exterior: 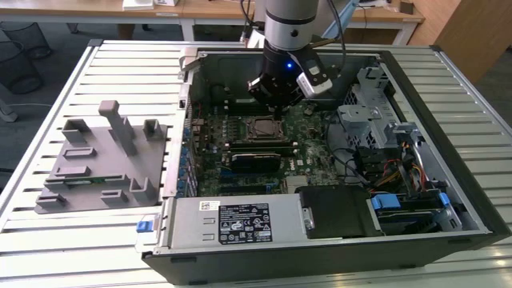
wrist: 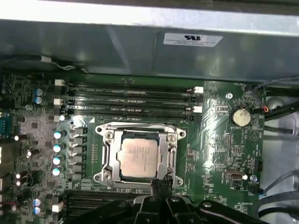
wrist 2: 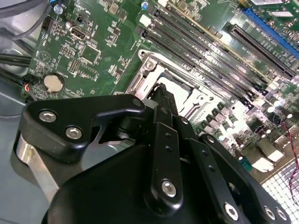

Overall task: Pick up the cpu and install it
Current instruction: 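Install the second cpu locking lever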

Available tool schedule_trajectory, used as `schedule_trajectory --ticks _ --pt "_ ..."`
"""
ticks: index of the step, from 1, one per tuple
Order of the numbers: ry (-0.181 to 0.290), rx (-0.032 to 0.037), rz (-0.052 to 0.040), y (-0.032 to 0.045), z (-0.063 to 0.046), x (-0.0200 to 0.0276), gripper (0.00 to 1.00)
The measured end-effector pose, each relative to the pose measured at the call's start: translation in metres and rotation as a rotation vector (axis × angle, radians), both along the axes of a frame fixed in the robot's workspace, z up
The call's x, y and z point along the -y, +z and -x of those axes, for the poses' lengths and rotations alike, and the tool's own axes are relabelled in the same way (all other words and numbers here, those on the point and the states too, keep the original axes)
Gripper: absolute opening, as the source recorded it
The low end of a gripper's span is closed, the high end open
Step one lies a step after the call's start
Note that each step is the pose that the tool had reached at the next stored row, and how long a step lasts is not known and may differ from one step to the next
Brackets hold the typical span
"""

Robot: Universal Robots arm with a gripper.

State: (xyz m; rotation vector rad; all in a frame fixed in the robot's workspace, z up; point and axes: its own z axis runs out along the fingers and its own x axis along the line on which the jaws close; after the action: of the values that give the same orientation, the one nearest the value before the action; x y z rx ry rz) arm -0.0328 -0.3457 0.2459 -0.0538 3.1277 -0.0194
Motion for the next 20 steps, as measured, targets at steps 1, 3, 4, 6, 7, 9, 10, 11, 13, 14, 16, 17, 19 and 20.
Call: schedule_trajectory --ticks 1,3,4,6,7,9,10,11,13,14,16,17,19,20 --pt "0.000 0.0001 -0.0007 -0.0003 0.000 0.0012 0.11" --pt "0.010 0.0001 -0.0010 -0.0011 0.000 0.0019 0.11" --pt "0.024 0.0001 -0.0009 -0.0015 0.000 0.0019 0.11" --pt "0.045 -0.0006 -0.0005 -0.0025 0.000 0.0024 0.11" --pt "0.047 -0.0008 -0.0004 -0.0033 0.000 0.0039 0.11" --pt "0.047 -0.0008 -0.0007 -0.0050 0.001 0.0083 0.11" --pt "0.047 -0.0008 -0.0008 -0.0058 0.001 0.0112 0.11" --pt "0.048 -0.0008 -0.0007 -0.0066 0.002 0.0138 0.11" --pt "0.048 -0.0008 -0.0007 -0.0083 0.007 0.0173 0.11" --pt "0.048 -0.0008 -0.0008 -0.0089 0.011 0.0181 0.11" --pt "0.048 -0.0008 -0.0014 -0.0096 0.018 0.0196 0.11" --pt "0.048 -0.0008 -0.0017 -0.0099 0.020 0.0205 0.11" --pt "0.048 -0.0011 -0.0017 -0.0104 0.020 0.0258 0.11" --pt "0.048 -0.0013 -0.0018 -0.0107 0.020 0.0277 0.11"
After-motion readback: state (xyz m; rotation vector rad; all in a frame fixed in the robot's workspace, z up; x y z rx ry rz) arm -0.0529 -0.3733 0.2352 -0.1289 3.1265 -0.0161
